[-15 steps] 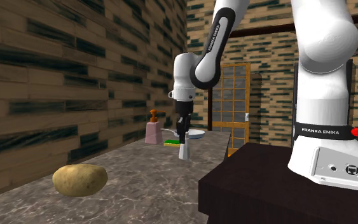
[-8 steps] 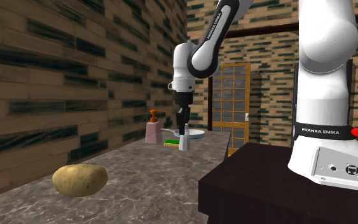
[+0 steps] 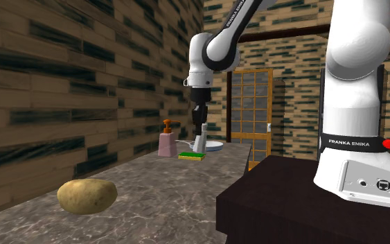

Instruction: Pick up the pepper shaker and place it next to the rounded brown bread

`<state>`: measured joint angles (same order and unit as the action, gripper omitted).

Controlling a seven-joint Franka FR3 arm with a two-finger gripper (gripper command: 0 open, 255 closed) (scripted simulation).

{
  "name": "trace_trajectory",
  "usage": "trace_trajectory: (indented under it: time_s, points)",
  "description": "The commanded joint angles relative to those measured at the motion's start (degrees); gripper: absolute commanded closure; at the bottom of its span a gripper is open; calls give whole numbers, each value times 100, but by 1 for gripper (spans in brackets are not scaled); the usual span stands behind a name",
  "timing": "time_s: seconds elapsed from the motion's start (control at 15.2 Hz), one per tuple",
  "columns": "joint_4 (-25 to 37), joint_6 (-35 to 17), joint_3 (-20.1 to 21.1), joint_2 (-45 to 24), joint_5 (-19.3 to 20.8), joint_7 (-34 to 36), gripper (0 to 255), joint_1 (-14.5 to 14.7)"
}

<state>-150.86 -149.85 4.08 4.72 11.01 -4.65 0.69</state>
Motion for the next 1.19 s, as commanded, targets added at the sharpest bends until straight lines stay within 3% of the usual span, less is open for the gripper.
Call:
trace_trajectory:
  time_s: [0.0,0.73,1.12]
  points:
    - [27,185,-7,160,-80,-81,255,13]
    - [262,1094,-33,846,-337,-327,255,90]
    - [234,1234,600,927,-495,606,255,528]
